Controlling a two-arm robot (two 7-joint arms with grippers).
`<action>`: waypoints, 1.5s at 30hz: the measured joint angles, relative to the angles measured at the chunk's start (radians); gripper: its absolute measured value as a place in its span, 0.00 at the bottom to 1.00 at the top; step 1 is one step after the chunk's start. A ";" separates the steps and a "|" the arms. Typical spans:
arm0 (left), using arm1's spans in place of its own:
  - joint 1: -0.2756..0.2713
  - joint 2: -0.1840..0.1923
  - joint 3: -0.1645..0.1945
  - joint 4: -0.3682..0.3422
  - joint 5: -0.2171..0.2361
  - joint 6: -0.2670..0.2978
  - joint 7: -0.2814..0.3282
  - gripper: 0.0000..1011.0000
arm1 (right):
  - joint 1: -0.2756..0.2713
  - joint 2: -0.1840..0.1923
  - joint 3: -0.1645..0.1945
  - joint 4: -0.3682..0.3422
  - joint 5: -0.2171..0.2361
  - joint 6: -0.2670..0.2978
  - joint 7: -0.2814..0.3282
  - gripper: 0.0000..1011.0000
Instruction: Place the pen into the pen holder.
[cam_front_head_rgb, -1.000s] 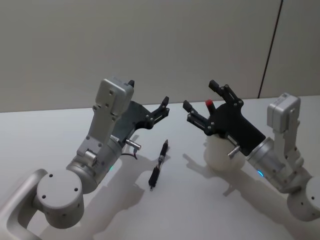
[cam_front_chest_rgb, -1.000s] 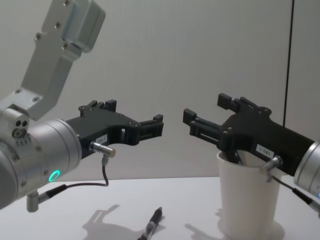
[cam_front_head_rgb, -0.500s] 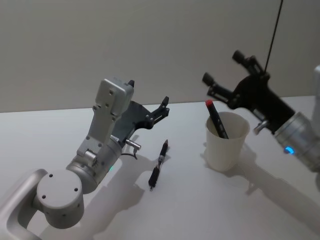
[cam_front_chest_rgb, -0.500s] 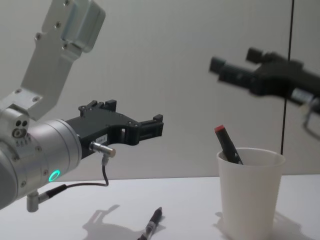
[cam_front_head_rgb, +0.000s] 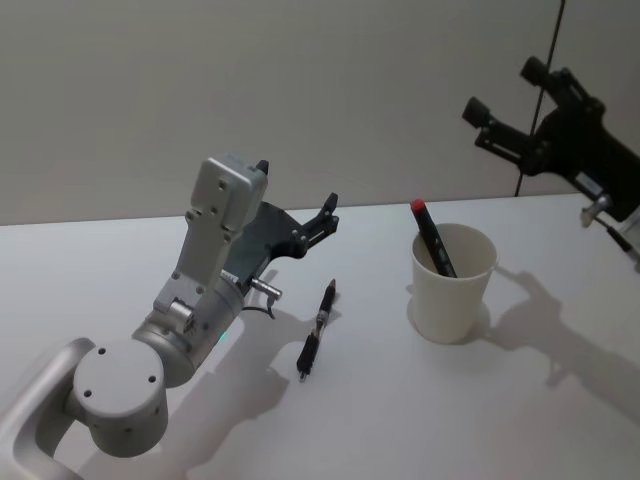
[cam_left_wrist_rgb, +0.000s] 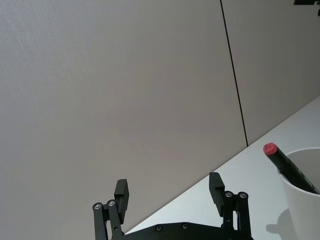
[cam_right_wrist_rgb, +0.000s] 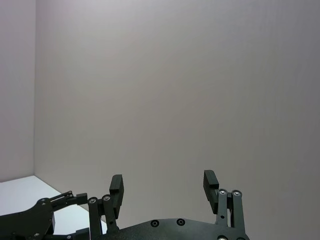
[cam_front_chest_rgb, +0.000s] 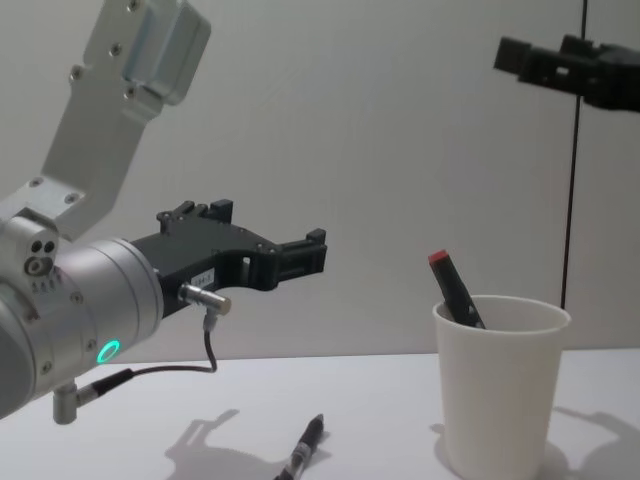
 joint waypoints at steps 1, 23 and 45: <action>0.000 0.000 0.000 0.000 0.000 0.000 0.000 0.99 | 0.000 0.003 0.002 -0.003 0.004 0.004 0.002 0.99; 0.000 0.000 0.000 -0.001 0.000 0.003 -0.001 0.99 | -0.021 0.024 0.022 -0.003 -0.013 -0.024 -0.085 0.99; 0.085 0.056 0.000 -0.129 -0.100 0.203 -0.038 0.99 | -0.042 0.020 0.025 0.034 -0.066 -0.104 -0.184 0.99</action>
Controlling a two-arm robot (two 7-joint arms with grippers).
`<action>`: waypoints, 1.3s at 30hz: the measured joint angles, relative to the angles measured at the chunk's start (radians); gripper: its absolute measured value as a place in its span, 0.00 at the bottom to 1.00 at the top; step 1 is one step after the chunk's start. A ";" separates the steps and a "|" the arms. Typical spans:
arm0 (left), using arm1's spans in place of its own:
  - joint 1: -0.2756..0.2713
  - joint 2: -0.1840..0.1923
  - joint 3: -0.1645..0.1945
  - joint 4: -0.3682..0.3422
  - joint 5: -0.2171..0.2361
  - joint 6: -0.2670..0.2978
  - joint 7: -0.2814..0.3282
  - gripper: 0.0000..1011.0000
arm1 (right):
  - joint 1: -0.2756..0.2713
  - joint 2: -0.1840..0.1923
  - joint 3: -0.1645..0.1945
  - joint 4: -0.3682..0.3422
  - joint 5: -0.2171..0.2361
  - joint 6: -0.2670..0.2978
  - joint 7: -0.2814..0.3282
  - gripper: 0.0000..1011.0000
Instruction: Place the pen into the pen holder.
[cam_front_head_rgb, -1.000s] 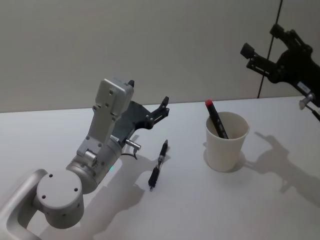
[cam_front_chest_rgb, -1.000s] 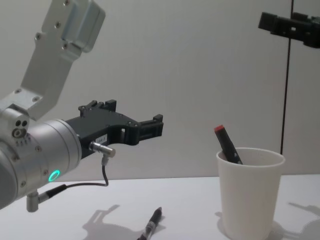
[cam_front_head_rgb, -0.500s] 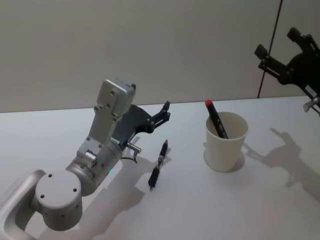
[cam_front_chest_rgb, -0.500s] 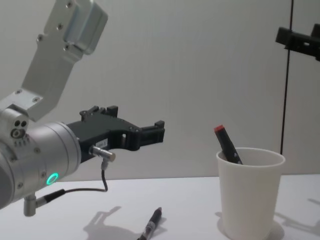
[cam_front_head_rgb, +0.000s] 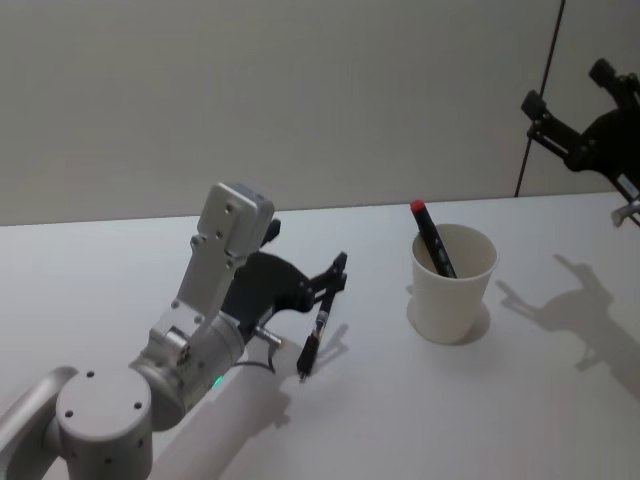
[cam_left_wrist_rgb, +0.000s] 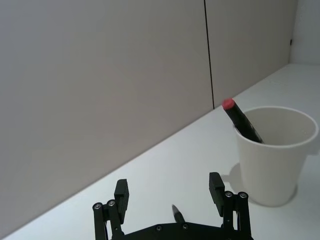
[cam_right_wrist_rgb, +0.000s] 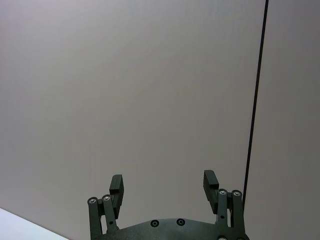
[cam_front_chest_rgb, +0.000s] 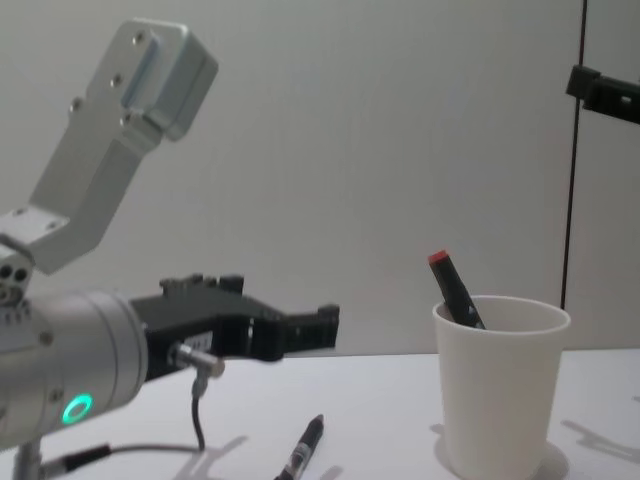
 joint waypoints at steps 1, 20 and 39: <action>0.010 0.006 0.001 -0.012 -0.011 0.016 0.001 0.99 | 0.000 0.000 0.000 0.001 -0.001 -0.001 -0.001 0.99; 0.087 0.041 0.007 -0.081 -0.068 0.136 0.048 0.99 | -0.003 -0.001 0.000 0.006 -0.008 -0.012 -0.016 0.99; 0.100 0.034 0.019 -0.053 -0.012 0.172 0.022 0.99 | -0.004 -0.001 0.000 0.007 -0.010 -0.015 -0.019 0.99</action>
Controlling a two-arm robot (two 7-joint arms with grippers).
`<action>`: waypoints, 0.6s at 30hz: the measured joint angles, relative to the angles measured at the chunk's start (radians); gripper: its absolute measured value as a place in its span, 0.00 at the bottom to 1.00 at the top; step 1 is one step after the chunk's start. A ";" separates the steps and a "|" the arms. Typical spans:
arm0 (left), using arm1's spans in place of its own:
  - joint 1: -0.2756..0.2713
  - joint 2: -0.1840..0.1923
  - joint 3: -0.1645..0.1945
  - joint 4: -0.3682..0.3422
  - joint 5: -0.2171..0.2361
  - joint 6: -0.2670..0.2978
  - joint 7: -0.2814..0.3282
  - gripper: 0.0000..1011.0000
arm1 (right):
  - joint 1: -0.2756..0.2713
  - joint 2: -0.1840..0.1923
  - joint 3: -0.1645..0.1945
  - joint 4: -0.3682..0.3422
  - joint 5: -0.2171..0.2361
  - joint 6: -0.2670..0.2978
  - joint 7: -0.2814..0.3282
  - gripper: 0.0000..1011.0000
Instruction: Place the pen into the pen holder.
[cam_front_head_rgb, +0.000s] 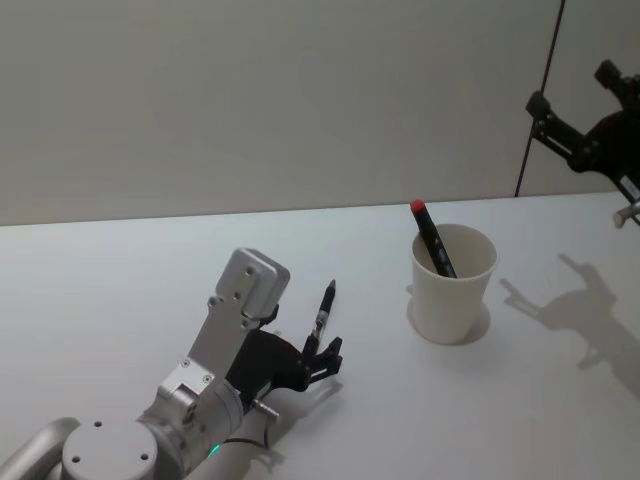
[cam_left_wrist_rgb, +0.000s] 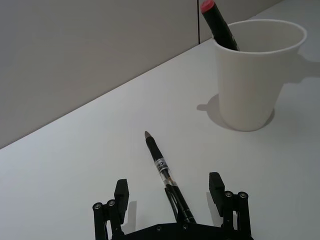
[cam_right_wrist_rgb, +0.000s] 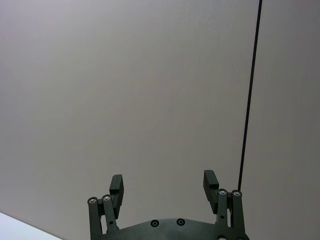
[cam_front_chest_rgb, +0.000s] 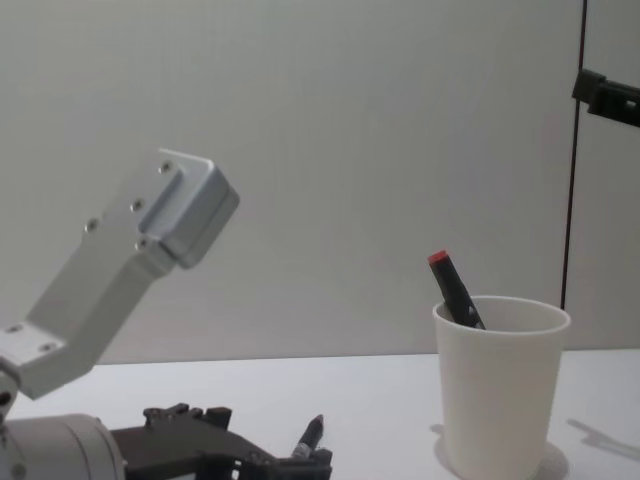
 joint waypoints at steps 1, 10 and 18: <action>0.000 -0.001 0.000 0.002 0.002 0.000 -0.001 0.99 | 0.000 0.000 0.000 0.000 0.000 0.000 0.000 0.99; -0.006 -0.007 0.001 0.024 0.029 0.001 -0.019 0.99 | 0.000 0.000 0.000 0.000 0.000 0.000 -0.001 0.99; -0.009 -0.010 0.000 0.042 0.049 0.003 -0.039 0.99 | 0.000 0.000 0.000 0.000 0.000 0.000 -0.001 0.99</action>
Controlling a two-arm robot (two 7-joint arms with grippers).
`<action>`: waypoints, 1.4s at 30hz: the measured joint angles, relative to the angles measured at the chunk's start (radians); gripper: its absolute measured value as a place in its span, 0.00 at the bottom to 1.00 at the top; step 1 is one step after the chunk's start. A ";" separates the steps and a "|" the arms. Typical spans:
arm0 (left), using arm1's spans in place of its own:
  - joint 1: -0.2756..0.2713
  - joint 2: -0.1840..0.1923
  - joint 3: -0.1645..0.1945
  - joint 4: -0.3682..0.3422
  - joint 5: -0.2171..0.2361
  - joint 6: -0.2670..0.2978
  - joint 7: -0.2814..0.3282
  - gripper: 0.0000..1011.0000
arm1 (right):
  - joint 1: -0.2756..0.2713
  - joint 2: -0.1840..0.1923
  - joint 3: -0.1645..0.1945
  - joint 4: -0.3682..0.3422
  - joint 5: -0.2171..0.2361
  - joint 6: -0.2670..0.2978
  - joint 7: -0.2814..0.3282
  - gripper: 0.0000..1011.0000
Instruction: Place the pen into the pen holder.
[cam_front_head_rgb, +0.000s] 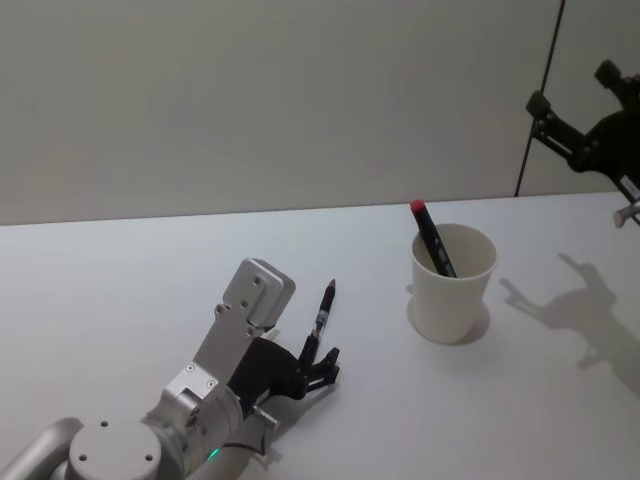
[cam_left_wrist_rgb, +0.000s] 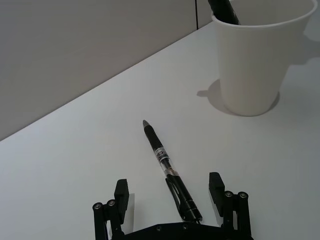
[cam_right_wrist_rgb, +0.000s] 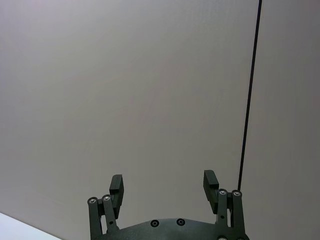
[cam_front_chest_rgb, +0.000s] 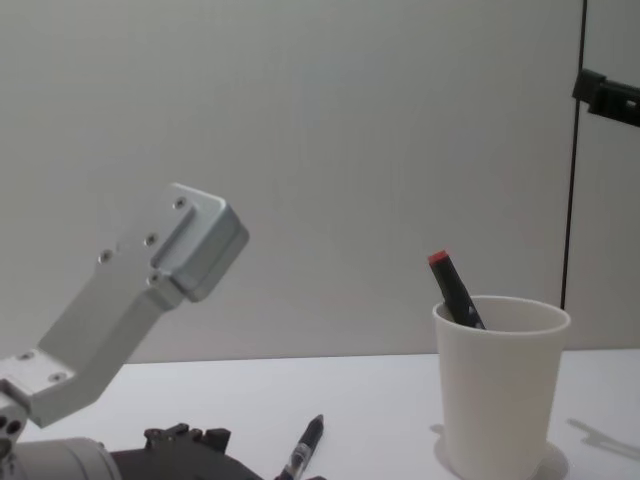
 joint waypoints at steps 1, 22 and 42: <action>0.000 0.000 0.000 0.001 0.001 0.000 -0.001 0.99 | 0.000 0.000 0.000 0.000 0.000 0.000 0.000 0.99; 0.007 -0.005 -0.005 0.009 0.016 0.004 -0.021 0.99 | 0.000 0.000 0.000 0.000 0.000 0.000 0.000 0.99; 0.010 -0.018 -0.016 0.005 -0.021 0.025 -0.024 0.99 | 0.000 0.000 0.000 0.000 0.000 0.000 0.000 0.99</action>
